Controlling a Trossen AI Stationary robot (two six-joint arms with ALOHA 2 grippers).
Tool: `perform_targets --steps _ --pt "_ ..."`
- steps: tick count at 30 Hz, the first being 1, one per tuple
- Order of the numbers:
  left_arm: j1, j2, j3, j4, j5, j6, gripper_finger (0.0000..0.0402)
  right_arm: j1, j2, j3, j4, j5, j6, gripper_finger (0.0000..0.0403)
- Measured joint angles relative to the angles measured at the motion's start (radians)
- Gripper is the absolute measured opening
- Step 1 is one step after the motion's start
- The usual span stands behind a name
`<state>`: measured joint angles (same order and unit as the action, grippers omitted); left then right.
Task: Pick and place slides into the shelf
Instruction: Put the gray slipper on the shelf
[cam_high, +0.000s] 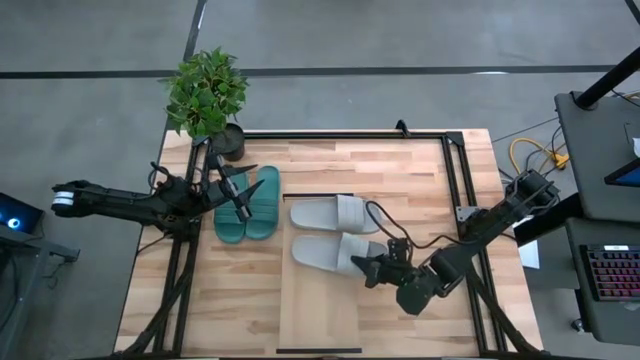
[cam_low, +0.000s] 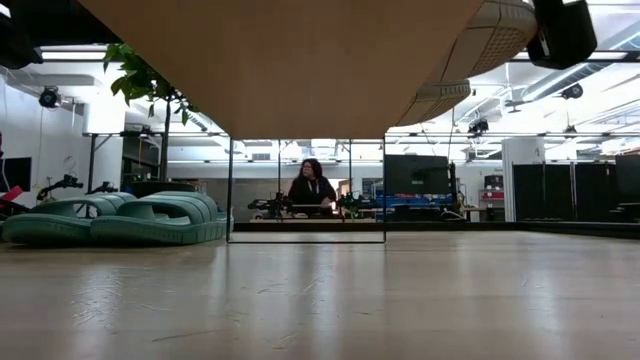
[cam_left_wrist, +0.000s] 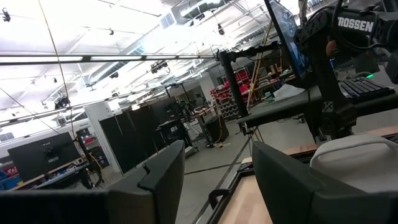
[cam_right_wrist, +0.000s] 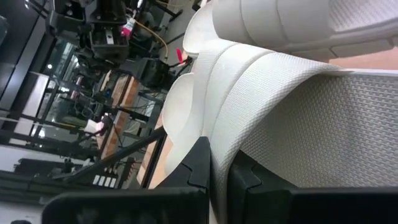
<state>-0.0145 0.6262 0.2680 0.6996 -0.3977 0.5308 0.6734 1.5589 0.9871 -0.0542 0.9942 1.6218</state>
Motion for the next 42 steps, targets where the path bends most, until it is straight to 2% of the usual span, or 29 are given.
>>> perform_targets --steps 23,32,42 --pt "0.000 0.000 0.000 -0.001 0.000 0.000 0.0173 -0.026 0.000 -0.006 0.002 0.001 -0.034 0.0015" --pt "0.000 0.000 0.000 0.000 0.000 0.000 0.0173 -0.027 -0.001 -0.006 0.004 -0.018 -0.070 0.0055" --pt "0.000 0.000 0.000 0.000 0.000 0.000 0.0173 -0.027 -0.023 -0.006 -0.010 -0.060 -0.101 0.0130"
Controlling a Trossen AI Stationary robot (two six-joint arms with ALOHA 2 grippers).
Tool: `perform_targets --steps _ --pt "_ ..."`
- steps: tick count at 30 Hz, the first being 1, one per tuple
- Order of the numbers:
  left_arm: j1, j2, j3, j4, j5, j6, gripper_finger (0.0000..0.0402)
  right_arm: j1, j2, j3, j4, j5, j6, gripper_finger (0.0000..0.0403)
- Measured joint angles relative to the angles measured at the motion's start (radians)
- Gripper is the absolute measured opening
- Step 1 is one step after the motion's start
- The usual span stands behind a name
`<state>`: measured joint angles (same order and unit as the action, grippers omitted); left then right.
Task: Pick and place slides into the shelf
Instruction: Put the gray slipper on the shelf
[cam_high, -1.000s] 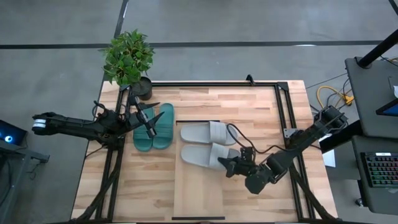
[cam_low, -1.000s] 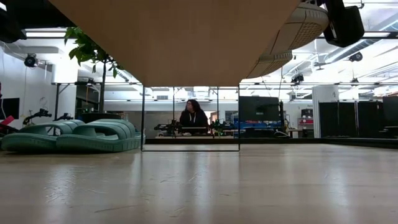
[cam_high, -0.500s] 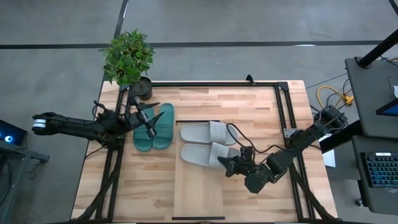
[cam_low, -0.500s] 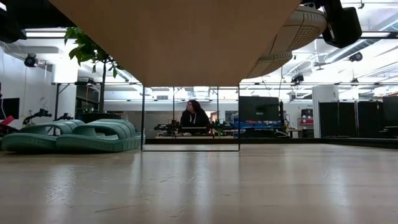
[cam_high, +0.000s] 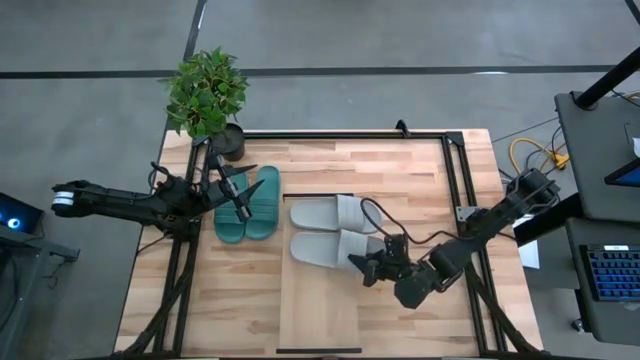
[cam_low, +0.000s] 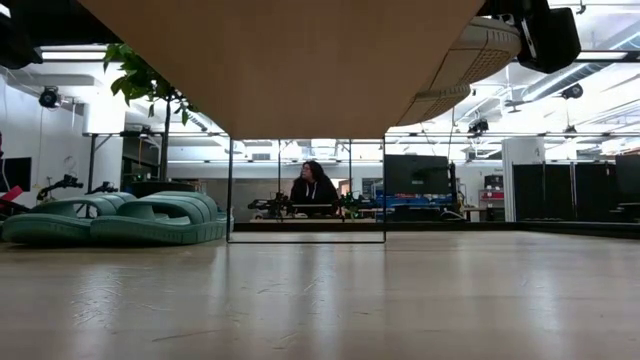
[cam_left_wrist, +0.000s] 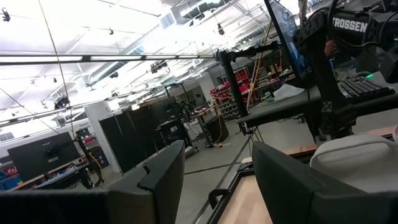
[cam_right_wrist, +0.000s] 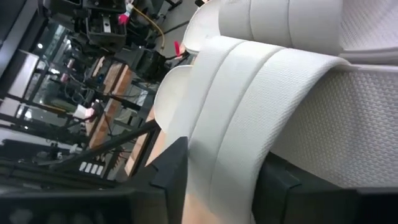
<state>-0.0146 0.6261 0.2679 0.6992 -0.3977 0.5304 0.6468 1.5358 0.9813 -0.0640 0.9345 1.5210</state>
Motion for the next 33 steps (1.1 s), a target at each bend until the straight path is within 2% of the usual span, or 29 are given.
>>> perform_targets --steps 8,19,30,33 --pt "0.000 0.000 0.000 0.000 0.000 0.000 0.0173 0.001 -0.046 0.000 -0.071 -0.029 -0.007 0.0179" --pt "0.000 0.000 0.000 0.000 0.000 0.000 0.0173 -0.002 -0.048 0.008 -0.092 -0.071 -0.015 0.0214" --pt "0.000 0.000 0.000 0.000 0.000 0.000 0.0173 -0.004 -0.058 0.012 -0.102 -0.101 -0.059 0.0221" --pt "0.000 0.000 0.000 0.000 0.000 -0.001 0.0173 -0.005 -0.059 0.047 -0.169 -0.109 -0.067 0.0221"
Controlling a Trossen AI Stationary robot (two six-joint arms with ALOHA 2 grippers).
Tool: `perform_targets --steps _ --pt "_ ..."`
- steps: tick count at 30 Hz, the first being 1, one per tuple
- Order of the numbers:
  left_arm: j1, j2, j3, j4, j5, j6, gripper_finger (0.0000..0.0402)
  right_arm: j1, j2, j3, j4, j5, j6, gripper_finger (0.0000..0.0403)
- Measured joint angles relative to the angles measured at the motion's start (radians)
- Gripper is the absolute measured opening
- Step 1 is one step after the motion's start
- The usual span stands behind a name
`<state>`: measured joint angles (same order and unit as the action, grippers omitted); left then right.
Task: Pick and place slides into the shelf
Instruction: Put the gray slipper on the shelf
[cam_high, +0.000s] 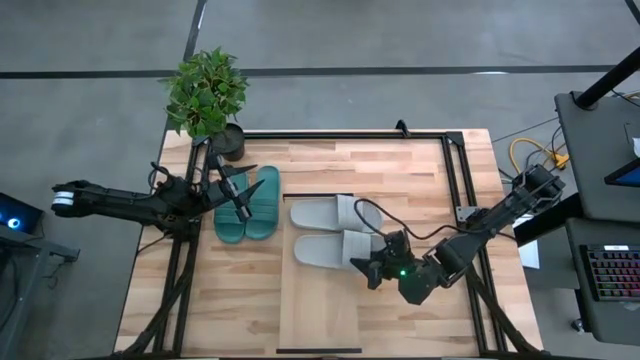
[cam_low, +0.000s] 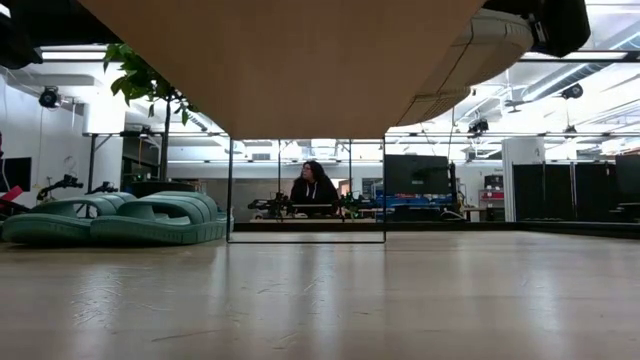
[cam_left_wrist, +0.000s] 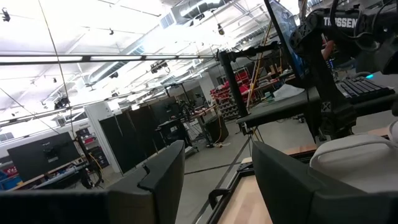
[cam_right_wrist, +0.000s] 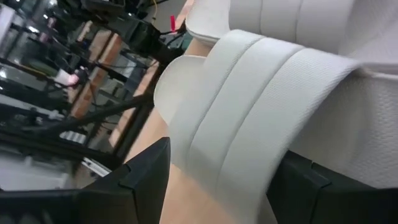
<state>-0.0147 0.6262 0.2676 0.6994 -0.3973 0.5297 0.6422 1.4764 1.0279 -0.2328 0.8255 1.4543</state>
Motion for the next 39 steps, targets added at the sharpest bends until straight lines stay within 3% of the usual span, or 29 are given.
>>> perform_targets --steps 9,20,26,33,39 --pt "0.000 0.000 0.000 0.000 0.000 0.000 0.0173 0.000 0.012 0.218 -0.461 -0.050 0.034 0.0221" --pt "0.000 0.008 0.000 -0.001 0.000 0.000 0.0173 0.003 0.013 0.330 -0.706 -0.079 0.041 0.0221" --pt "0.000 0.010 -0.001 0.000 0.000 -0.001 0.0173 0.040 0.012 0.344 -0.852 -0.201 0.152 0.0217" --pt "0.000 0.016 -0.001 -0.002 0.000 -0.003 0.0173 0.163 0.014 0.372 -1.090 -0.174 0.403 0.0179" --pt "0.000 0.019 -0.001 0.001 0.000 -0.003 0.0173 0.192 0.086 0.348 -1.029 -0.185 0.417 0.0107"
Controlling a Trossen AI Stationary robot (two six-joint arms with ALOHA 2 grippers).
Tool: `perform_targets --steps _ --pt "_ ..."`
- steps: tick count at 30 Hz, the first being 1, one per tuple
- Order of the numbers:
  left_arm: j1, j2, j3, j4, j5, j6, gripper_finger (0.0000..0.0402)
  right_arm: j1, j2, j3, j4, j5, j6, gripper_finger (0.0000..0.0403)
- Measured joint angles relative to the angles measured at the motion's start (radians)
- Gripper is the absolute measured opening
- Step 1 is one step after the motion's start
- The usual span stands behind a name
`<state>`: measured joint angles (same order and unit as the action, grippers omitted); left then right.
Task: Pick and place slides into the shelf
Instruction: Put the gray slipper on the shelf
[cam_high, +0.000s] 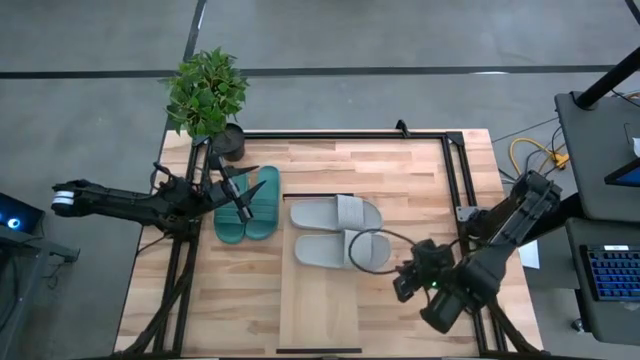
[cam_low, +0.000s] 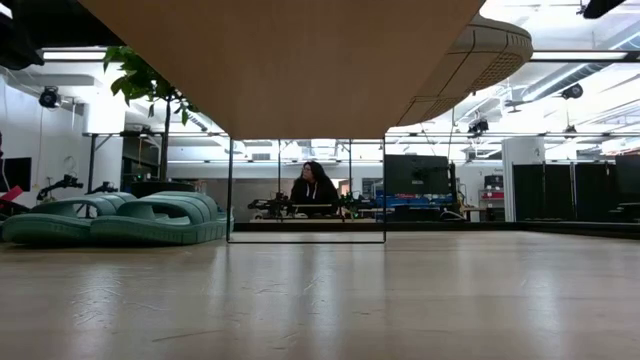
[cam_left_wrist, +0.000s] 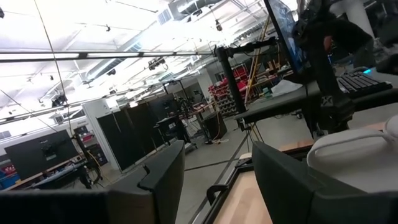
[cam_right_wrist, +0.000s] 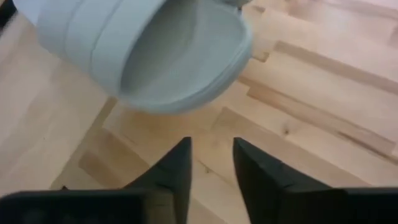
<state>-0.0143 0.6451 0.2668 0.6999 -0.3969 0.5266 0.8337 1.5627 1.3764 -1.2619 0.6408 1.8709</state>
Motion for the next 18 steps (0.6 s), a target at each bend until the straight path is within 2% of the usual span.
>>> perform_targets --steps 5,7,12,18 --pt "0.000 0.002 0.000 0.000 0.000 0.000 0.0173 0.000 0.050 0.011 0.045 -0.013 -0.043 0.0032" --pt "0.000 0.002 0.000 -0.001 0.000 0.000 0.0173 0.000 0.067 0.011 0.060 -0.012 -0.054 0.0015" --pt "0.000 0.003 0.000 0.000 0.000 0.000 0.0173 -0.009 0.111 0.011 0.122 -0.012 -0.073 0.0011" --pt "0.000 0.003 0.000 0.000 0.000 0.001 0.0173 -0.025 0.152 0.010 0.116 0.004 -0.074 0.0011"
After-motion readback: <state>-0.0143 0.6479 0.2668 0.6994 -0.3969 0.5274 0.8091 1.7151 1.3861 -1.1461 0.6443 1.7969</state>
